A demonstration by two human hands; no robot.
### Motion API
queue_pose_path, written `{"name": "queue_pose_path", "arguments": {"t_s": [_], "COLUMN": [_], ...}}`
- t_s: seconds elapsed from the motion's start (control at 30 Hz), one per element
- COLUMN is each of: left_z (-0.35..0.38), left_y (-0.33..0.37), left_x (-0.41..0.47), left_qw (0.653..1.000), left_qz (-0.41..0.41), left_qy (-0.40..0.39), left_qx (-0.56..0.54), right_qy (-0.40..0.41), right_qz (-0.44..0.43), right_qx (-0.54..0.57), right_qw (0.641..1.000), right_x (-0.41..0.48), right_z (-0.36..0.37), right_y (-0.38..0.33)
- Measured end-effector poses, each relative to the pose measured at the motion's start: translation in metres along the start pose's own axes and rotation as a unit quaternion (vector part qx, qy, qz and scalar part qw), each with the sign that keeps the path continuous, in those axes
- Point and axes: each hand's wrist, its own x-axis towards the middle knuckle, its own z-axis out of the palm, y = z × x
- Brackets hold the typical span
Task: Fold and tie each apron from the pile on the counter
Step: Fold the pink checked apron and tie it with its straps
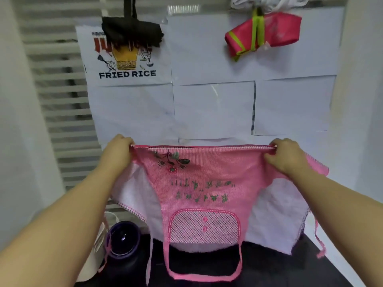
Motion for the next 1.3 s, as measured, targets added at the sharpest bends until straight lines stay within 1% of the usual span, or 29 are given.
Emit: {"name": "queue_pose_path", "arguments": {"t_s": [0.03, 0.1, 0.13, 0.17, 0.23, 0.27, 0.3, 0.33, 0.4, 0.47, 0.5, 0.53, 0.57, 0.6, 0.63, 0.67, 0.7, 0.73, 0.77, 0.83, 0.9, 0.97, 1.03, 1.1, 1.2, 1.3], "left_z": [-0.003, -0.004, -0.006, -0.008, -0.014, -0.016, -0.017, -0.016, -0.01, -0.002, 0.004, 0.009, 0.013, 0.018, 0.023, 0.027, 0.031, 0.032, 0.034, 0.037, 0.03, 0.017, 0.005, -0.009, -0.026, -0.034], "left_y": [0.002, 0.005, 0.006, 0.005, 0.006, 0.007, 0.006, 0.005, 0.004, 0.002, 0.002, 0.002, 0.001, 0.0, 0.001, 0.004, 0.01, 0.015, 0.021, 0.031, 0.041, 0.048, 0.053, 0.058, 0.06, 0.055], "left_x": [0.001, 0.002, 0.002, 0.0, -0.004, -0.006, -0.007, -0.009, -0.011, -0.014, -0.017, -0.021, -0.024, -0.029, -0.032, -0.036, -0.042, -0.047, -0.054, -0.071, -0.085, -0.087, -0.083, -0.07, -0.038, -0.018], "left_qw": [1.0, 1.0, 1.0, 0.999, 0.997, 0.995, 0.993, 0.991, 0.985, 0.98, 0.976, 0.973, 0.975, 0.979, 0.986, 0.991, 0.991, 0.985, 0.978, 0.962, 0.95, 0.952, 0.965, 0.976, 0.968, 0.966], "left_qz": [-0.015, -0.019, -0.009, 0.004, 0.026, 0.035, 0.043, 0.046, 0.045, 0.043, 0.04, 0.03, 0.012, -0.01, -0.035, -0.072, -0.115, -0.155, -0.173, -0.18, -0.192, -0.194, -0.179, -0.153, -0.149, -0.127], "left_qy": [-0.008, -0.02, -0.021, -0.03, -0.061, -0.075, -0.083, -0.092, -0.123, -0.166, -0.192, -0.209, -0.211, -0.196, -0.162, -0.116, -0.067, -0.027, 0.005, 0.045, 0.06, 0.029, -0.049, -0.096, -0.15, -0.18], "left_qx": [0.005, 0.015, 0.018, 0.021, 0.042, 0.058, 0.072, 0.085, 0.109, 0.102, 0.095, 0.088, 0.075, 0.054, 0.03, 0.003, -0.03, -0.071, -0.119, -0.201, -0.238, -0.236, -0.184, -0.123, -0.135, -0.136], "right_qy": [-0.029, -0.088, -0.094, -0.084, -0.011, 0.022, 0.04, 0.036, -0.027, -0.088, -0.104, -0.107, -0.101, -0.079, -0.022, 0.031, 0.082, 0.121, 0.148, 0.178, 0.228, 0.275, 0.297, 0.309, 0.336, 0.314], "right_qz": [-0.003, -0.004, -0.003, -0.005, -0.008, 0.008, 0.026, 0.05, 0.128, 0.198, 0.223, 0.245, 0.267, 0.28, 0.297, 0.295, 0.279, 0.254, 0.229, 0.19, 0.166, 0.149, 0.14, 0.126, 0.093, 0.076], "right_qx": [-0.002, -0.043, -0.059, -0.077, -0.133, -0.15, -0.15, -0.138, -0.084, 0.013, 0.07, 0.148, 0.245, 0.32, 0.37, 0.365, 0.345, 0.324, 0.323, 0.334, 0.347, 0.337, 0.29, 0.256, 0.204, 0.151], "right_qw": [1.0, 0.995, 0.994, 0.993, 0.991, 0.988, 0.988, 0.989, 0.988, 0.976, 0.967, 0.952, 0.926, 0.902, 0.88, 0.883, 0.892, 0.903, 0.906, 0.906, 0.894, 0.888, 0.899, 0.907, 0.915, 0.934], "right_x": [0.003, 0.005, 0.007, 0.008, 0.009, 0.008, 0.005, 0.002, -0.006, -0.015, -0.02, -0.023, -0.026, -0.034, -0.042, -0.051, -0.062, -0.073, -0.083, -0.101, -0.112, -0.113, -0.108, -0.097, -0.075, -0.059], "right_z": [-0.002, -0.002, -0.002, -0.002, -0.002, -0.001, -0.002, -0.001, 0.003, 0.007, 0.011, 0.017, 0.021, 0.025, 0.03, 0.032, 0.034, 0.035, 0.034, 0.029, 0.023, 0.012, -0.003, -0.019, -0.038, -0.043], "right_y": [-0.006, -0.011, -0.014, -0.014, -0.013, -0.013, -0.014, -0.014, -0.013, -0.015, -0.013, -0.012, -0.013, -0.017, -0.02, -0.025, -0.031, -0.037, -0.042, -0.047, -0.047, -0.047, -0.055, -0.065, -0.081, -0.087]}}
